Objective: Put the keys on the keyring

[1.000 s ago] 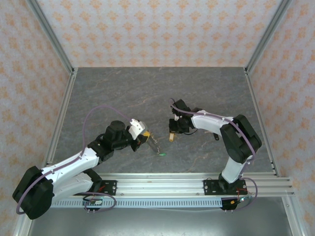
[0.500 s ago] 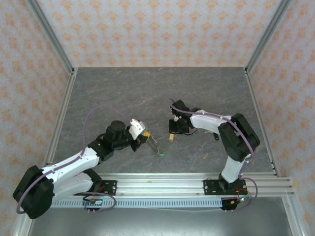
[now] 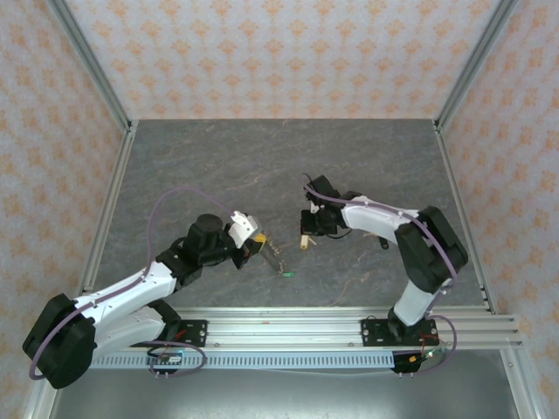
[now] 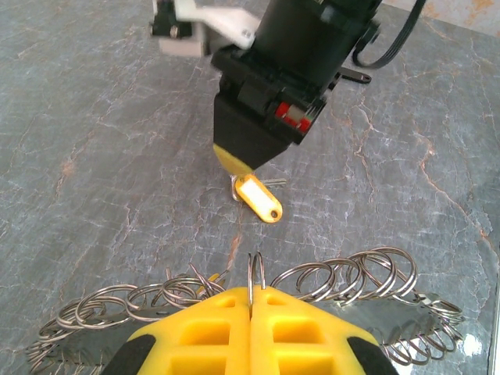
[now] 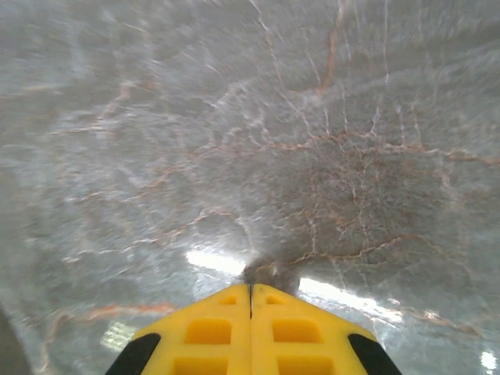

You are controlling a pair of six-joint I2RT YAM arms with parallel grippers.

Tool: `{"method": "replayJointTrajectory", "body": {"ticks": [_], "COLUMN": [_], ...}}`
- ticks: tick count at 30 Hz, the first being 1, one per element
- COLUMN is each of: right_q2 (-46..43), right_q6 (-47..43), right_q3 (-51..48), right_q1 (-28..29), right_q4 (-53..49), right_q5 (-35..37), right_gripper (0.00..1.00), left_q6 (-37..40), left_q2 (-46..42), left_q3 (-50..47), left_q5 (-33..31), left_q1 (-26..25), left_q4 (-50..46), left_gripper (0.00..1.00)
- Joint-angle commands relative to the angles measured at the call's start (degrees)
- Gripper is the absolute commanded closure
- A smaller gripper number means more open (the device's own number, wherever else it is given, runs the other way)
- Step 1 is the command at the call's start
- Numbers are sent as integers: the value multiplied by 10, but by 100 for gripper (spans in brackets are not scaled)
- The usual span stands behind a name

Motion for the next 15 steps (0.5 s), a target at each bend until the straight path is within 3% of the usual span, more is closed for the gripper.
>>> {"method": "replayJointTrajectory", "body": {"ticks": [1, 9, 15], "right_q2": [-106, -369, -494], "right_q6": [-38, -143, -280], "right_q3": [-49, -291, -353], "right_q1": [6, 9, 31], "right_q4": [67, 364, 366], "right_q5": [1, -93, -141], "right_gripper": [98, 100, 100], "left_q6": [3, -3, 9], "left_q2": [-21, -68, -88], "left_q3": [15, 19, 24], "left_q5": [0, 15, 45], "left_q1": [-5, -7, -12], "left_q4": [20, 17, 11], "left_gripper": [100, 100, 100]}}
